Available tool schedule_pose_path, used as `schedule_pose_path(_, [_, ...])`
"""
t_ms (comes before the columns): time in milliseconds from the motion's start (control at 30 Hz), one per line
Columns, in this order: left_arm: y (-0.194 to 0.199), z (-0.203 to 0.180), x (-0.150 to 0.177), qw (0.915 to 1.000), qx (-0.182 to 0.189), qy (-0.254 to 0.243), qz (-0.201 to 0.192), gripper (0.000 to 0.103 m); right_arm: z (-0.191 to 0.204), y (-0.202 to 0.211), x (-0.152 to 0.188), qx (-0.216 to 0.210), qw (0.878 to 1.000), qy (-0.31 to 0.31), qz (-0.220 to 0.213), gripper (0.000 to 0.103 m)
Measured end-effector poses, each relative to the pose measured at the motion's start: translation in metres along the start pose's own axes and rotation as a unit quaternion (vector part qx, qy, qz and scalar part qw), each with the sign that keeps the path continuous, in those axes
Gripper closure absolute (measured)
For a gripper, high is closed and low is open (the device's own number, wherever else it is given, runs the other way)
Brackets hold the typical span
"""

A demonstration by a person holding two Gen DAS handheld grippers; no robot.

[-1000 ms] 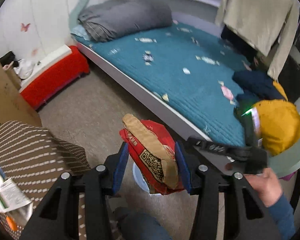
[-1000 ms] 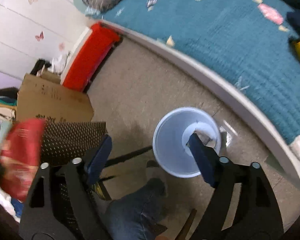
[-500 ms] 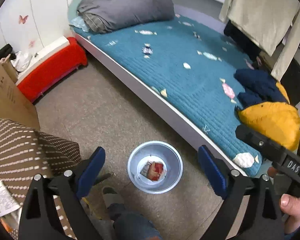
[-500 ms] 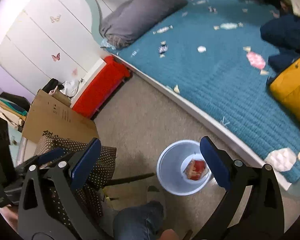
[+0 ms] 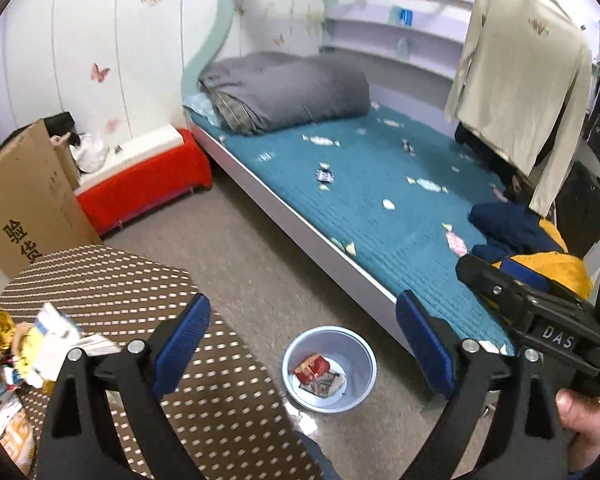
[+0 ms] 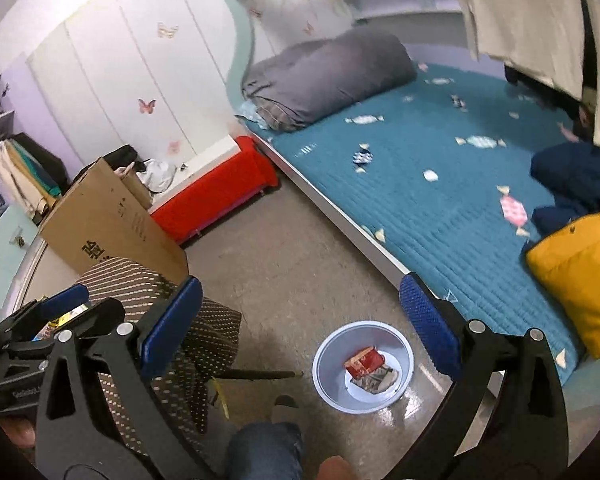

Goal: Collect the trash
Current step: 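Move both grippers back over the table toward the remaining trash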

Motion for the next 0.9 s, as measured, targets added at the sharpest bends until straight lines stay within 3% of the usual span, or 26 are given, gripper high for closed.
schedule_pose_path(467, [0.093, 0.068, 0.016, 0.9968, -0.034, 0.026, -0.068, 0.011, 0.098, 0.051, -0.005, -0.038, 0.996, 0.07, -0.03, 0.006])
schedule_pose_path(900, [0.157, 0.161, 0.07, 0.9901, -0.074, 0.072, -0.095, 0.011, 0.199, 0.062, 0.035, -0.071, 0.986, 0.152, -0.012, 0.006])
Point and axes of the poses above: each gripper's, at about its wrist camera, not at the fingertips, and y roughly against the way its jaws point, z to its left, x to its underside, the point moved 10 cm from there along -y, roughly the way its jaws point, and after that the axes turned 1 degree about -y, right-handed, at the moved point
